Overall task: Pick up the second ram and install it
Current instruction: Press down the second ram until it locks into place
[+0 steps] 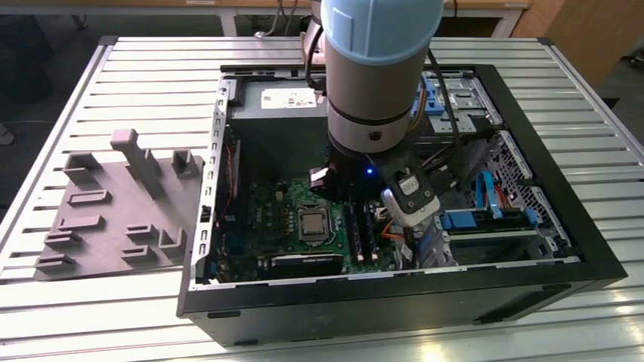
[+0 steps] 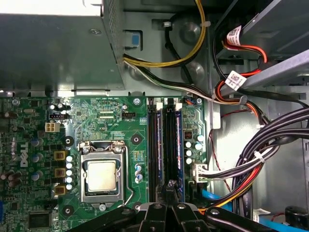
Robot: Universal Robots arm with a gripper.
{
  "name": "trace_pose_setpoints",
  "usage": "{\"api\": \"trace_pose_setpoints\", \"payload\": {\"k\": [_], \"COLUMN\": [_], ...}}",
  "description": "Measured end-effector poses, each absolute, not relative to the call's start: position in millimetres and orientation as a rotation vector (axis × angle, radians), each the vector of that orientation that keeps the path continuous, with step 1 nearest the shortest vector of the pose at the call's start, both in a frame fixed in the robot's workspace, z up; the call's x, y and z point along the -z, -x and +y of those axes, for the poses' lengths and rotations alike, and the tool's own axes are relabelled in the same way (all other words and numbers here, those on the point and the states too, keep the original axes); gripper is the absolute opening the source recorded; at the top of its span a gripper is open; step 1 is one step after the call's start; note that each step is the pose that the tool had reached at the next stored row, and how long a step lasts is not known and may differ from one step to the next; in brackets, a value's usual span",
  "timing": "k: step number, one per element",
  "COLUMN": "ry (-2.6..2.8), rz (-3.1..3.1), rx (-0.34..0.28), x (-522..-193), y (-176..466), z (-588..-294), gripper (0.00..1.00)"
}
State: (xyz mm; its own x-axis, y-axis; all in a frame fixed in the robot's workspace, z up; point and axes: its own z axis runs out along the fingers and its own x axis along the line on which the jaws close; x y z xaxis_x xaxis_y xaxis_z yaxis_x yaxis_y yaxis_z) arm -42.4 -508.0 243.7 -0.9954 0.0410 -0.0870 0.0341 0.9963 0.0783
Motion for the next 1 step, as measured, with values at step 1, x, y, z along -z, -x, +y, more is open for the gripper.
{"api": "trace_pose_setpoints", "payload": {"k": [1], "ry": [-0.057], "rz": [3.050], "rx": [-0.117], "x": [-243.8], "y": [42.4], "z": [-508.0], "gripper": [0.11]}}
